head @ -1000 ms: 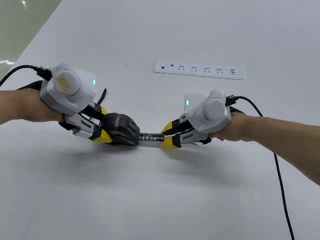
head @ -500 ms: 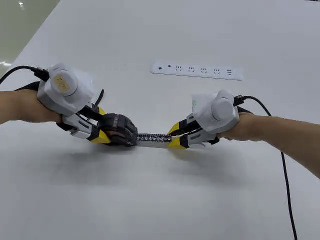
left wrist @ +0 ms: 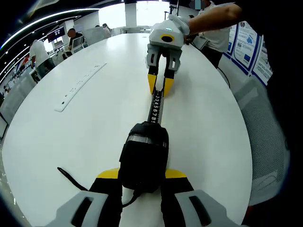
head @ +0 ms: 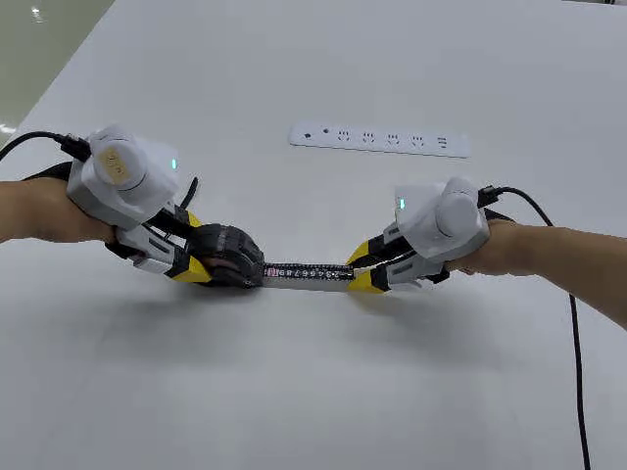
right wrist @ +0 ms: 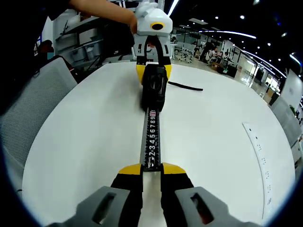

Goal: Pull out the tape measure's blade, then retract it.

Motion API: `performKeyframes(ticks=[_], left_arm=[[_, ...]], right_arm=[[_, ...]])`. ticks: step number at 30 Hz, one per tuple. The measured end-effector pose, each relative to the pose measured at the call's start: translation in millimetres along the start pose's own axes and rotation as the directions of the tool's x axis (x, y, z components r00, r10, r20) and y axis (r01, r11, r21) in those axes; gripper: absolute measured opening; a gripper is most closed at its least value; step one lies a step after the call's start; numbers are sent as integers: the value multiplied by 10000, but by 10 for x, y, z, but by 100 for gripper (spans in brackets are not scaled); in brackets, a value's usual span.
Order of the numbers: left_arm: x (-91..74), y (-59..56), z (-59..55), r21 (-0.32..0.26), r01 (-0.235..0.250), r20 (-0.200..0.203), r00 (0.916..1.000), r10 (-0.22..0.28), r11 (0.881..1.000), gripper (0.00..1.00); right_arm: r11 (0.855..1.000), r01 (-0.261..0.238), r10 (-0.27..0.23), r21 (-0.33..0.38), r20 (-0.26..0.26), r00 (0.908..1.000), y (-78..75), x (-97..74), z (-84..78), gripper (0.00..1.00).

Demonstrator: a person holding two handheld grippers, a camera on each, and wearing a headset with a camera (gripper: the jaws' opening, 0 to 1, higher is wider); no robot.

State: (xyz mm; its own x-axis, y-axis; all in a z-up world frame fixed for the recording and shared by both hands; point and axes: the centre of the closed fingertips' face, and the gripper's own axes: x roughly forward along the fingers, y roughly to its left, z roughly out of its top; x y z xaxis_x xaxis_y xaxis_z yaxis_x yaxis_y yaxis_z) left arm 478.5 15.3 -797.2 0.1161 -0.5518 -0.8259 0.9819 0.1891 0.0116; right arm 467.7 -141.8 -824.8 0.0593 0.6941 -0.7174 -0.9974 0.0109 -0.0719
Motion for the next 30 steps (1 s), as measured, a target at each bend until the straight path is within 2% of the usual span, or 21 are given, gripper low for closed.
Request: performKeyframes(ticks=[9, 10, 30], left_arm=[[2, 3, -1, 6, -1, -2, 10000, 1, 10000, 28], [5, 2, 3, -4, 9, 15, 10000, -9, 10000, 28], [7, -4, 9, 36, 63, -25, 10000, -63, 10000, 28]], right_arm=[[10000, 5, -5, 18, -42, 10000, 9, -40, -41, 12], [10000, 34, -34, 62, -97, 9999, 28, -101, -90, 12], [9991, 138, -125, 413, -316, 9994, 81, -301, -315, 12]])
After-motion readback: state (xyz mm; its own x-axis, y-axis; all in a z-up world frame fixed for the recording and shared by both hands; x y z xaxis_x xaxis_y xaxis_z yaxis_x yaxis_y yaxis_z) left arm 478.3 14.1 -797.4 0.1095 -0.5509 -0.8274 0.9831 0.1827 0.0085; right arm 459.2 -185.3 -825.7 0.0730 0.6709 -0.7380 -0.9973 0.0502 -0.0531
